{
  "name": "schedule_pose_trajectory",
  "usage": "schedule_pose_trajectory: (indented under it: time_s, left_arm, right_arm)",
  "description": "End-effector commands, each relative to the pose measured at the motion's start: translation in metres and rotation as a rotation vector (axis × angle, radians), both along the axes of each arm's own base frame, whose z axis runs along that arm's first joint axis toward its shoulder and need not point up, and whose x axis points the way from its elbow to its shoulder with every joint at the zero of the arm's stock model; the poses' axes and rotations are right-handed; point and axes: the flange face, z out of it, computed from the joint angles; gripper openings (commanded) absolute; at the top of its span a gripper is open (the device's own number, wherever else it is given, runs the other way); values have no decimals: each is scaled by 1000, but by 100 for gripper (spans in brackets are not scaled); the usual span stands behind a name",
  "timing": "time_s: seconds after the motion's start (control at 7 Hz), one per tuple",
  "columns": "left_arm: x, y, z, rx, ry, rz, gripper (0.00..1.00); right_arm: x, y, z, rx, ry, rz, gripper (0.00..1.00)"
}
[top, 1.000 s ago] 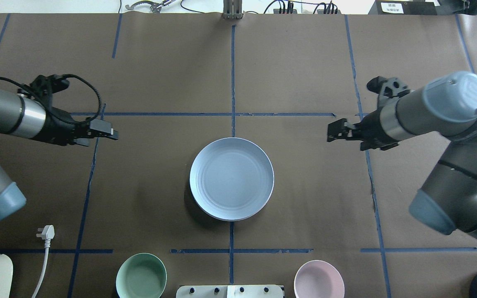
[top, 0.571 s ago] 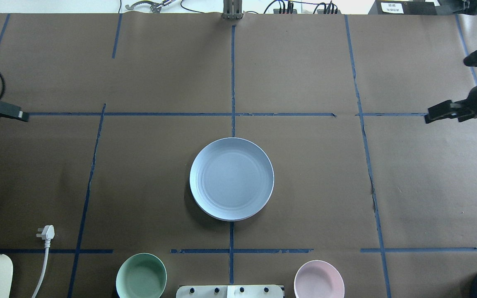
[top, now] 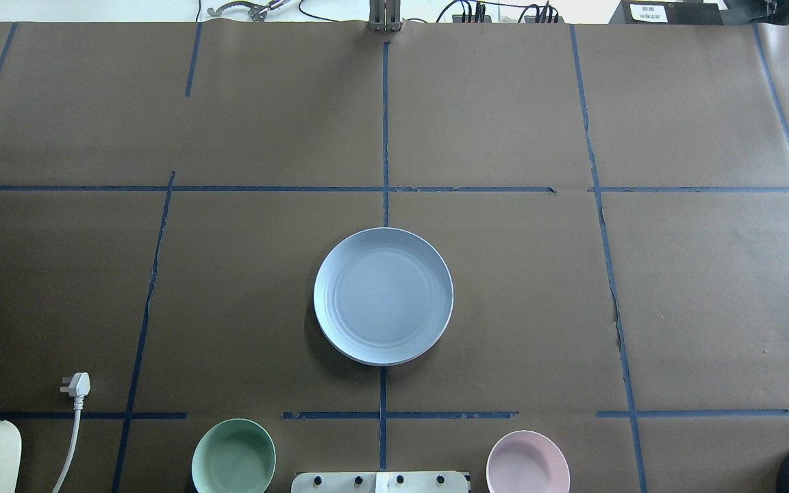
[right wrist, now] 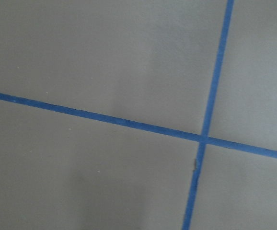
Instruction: Stack three plates with pink and blue
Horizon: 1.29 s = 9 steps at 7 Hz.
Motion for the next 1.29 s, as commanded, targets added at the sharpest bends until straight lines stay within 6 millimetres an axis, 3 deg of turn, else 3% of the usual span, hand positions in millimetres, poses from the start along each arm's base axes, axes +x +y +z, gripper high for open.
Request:
schedule_pose_trajectory:
  time_s: [0.0,0.14,0.43,1.0,1.14]
  left_arm:
    - [-24,10,20,-131,-21,40,100]
    - [-24,14,20,-181,-14,36,100]
    - [-17,21,27,-244,62,10,100]
    - [-11,28,34,-254,62,11,100]
    - [-10,32,31,-247,63,13,100]
  right_arm:
    - [43,-2,12,-39,34,-113,100]
    - [56,-19,-8,-64,36,-134,100]
    - [54,-19,-16,-72,43,-156,100]
    - [50,11,14,-142,29,-155,100]
    - [51,14,10,-132,34,-155,100]
